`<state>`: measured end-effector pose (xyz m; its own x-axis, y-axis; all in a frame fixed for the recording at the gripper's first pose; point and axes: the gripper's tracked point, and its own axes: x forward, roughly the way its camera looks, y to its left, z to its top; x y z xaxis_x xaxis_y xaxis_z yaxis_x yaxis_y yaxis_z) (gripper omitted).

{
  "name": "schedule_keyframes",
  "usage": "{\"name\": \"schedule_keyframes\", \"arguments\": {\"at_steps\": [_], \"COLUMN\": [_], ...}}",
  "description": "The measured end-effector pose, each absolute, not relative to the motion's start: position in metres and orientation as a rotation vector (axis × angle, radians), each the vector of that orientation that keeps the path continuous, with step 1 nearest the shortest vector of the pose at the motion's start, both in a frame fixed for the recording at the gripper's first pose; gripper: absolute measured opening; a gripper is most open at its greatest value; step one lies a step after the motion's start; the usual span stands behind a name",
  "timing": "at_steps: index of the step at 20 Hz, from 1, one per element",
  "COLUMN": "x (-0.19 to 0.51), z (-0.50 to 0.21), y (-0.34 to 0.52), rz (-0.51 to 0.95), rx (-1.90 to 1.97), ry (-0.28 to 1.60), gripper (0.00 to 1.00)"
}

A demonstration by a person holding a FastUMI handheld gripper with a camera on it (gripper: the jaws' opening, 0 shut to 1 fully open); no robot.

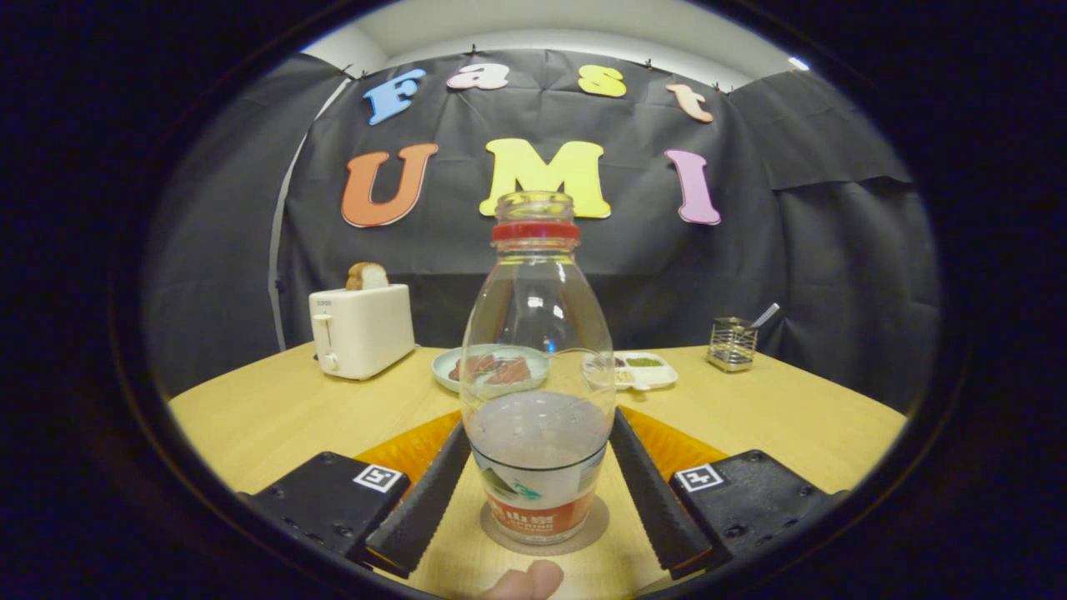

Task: Take the bottle from table, then pour the juice into the cup, finally place the bottle on the coaster

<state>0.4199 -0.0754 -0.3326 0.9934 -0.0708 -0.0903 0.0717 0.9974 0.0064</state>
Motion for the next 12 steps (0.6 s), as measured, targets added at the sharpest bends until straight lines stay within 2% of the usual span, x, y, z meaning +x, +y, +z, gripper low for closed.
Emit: {"name": "schedule_keyframes", "arguments": {"at_steps": [4,12], "x": [0.411,0.362], "z": [-0.327,-0.259], "y": [-0.08,-0.065], "rz": [-0.081,-0.042], "rx": [0.02,0.028], "ry": [0.084,0.003], "gripper": [1.0,1.0]}}
